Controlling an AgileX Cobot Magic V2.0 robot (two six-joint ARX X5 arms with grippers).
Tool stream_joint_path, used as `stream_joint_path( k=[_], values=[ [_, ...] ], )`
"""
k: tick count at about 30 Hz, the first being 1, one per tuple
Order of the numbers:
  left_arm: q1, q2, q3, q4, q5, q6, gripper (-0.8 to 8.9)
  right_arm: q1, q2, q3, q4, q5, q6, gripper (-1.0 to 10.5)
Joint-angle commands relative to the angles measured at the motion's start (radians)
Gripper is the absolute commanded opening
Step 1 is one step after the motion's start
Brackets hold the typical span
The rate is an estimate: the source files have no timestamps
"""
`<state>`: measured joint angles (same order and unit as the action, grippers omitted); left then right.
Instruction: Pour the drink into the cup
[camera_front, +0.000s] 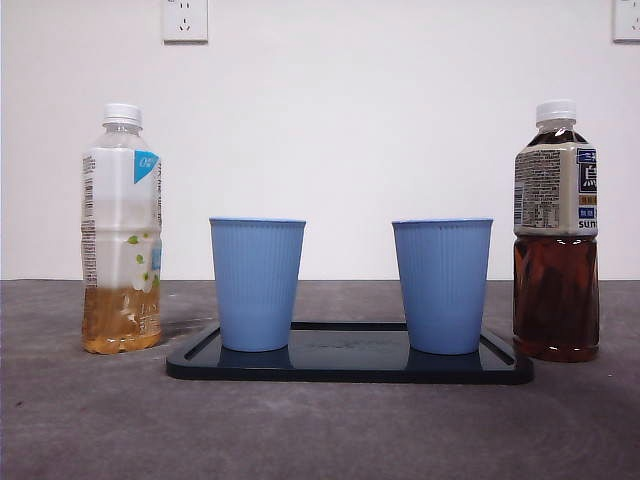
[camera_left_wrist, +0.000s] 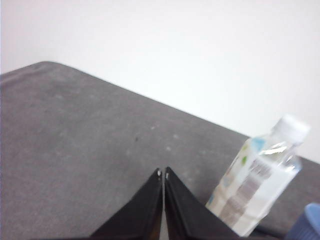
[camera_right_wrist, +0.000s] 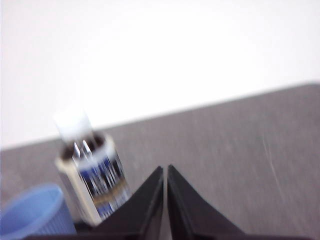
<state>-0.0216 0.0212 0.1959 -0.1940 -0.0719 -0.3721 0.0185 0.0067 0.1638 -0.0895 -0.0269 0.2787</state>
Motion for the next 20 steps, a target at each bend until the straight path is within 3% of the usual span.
stream_joint_path(
  k=[1, 7, 20],
  values=[
    [0.002, 0.039, 0.088, -0.048, 0.017, -0.015, 0.08, -0.002, 0.017, 0.064, -0.014, 0.000, 0.020, 0.1],
    [0.002, 0.158, 0.261, -0.132, 0.092, 0.007, 0.08, -0.001, 0.098, 0.231, -0.080, -0.039, 0.013, 0.1],
    [0.001, 0.486, 0.555, -0.463, 0.441, 0.259, 0.08, -0.001, 0.369, 0.544, -0.509, -0.278, -0.170, 0.1]
  ],
)
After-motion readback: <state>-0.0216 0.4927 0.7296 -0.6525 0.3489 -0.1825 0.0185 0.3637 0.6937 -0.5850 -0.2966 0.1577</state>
